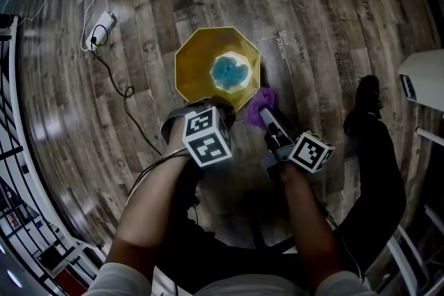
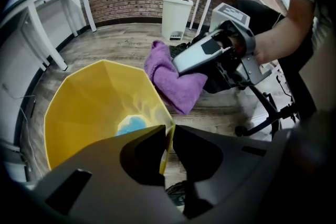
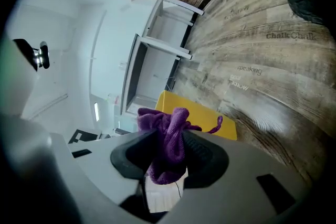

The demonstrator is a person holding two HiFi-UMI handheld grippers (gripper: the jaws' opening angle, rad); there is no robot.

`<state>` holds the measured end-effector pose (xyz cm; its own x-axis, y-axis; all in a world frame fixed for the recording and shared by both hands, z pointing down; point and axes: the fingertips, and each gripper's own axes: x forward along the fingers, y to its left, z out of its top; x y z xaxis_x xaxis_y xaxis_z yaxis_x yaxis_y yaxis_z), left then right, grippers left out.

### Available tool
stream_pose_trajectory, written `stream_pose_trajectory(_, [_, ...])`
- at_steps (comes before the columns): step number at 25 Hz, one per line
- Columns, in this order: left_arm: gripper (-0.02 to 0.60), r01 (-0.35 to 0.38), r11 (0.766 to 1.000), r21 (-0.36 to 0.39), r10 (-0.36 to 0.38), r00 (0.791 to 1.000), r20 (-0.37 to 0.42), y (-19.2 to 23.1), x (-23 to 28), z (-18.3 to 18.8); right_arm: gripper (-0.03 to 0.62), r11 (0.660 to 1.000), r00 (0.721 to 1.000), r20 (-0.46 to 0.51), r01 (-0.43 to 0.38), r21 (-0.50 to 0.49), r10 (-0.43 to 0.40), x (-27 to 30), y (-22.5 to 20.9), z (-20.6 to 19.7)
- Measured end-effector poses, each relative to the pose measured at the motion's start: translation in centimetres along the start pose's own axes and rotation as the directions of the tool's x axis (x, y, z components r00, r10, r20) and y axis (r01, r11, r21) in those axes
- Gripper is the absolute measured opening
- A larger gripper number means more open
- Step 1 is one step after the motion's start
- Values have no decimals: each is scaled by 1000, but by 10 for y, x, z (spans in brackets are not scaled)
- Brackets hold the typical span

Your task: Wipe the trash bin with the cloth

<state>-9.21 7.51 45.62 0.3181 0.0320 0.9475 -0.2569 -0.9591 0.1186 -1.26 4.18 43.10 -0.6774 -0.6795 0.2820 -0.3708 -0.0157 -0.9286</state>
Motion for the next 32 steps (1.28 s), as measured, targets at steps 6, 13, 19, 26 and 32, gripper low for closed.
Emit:
stream_pose_trajectory(6, [26, -10, 999, 44, 9, 1000, 18, 0, -1, 10, 144, 999, 997, -78, 17, -41, -20, 20, -13, -2])
stream_pose_trajectory(13, [23, -22, 1000, 20, 21, 999, 45, 8, -1, 19, 144, 996, 989, -133, 55, -77, -65, 40, -39, -4])
stream_pose_trajectory(19, [24, -17, 999, -31, 20, 997, 80, 13, -1, 25, 144, 991, 981, -146, 126, -44, -131, 54, -73, -14])
stream_pose_trajectory(26, [25, -12, 996, -86, 21, 993, 113, 16, 0, 32, 144, 973, 956, -178, 225, -56, -231, 72, -124, -26])
stream_pose_trajectory(32, [25, -2, 994, -113, 18, 990, 141, 16, 0, 38, 144, 933, 903, -237, 344, -102, -359, 88, -172, -41])
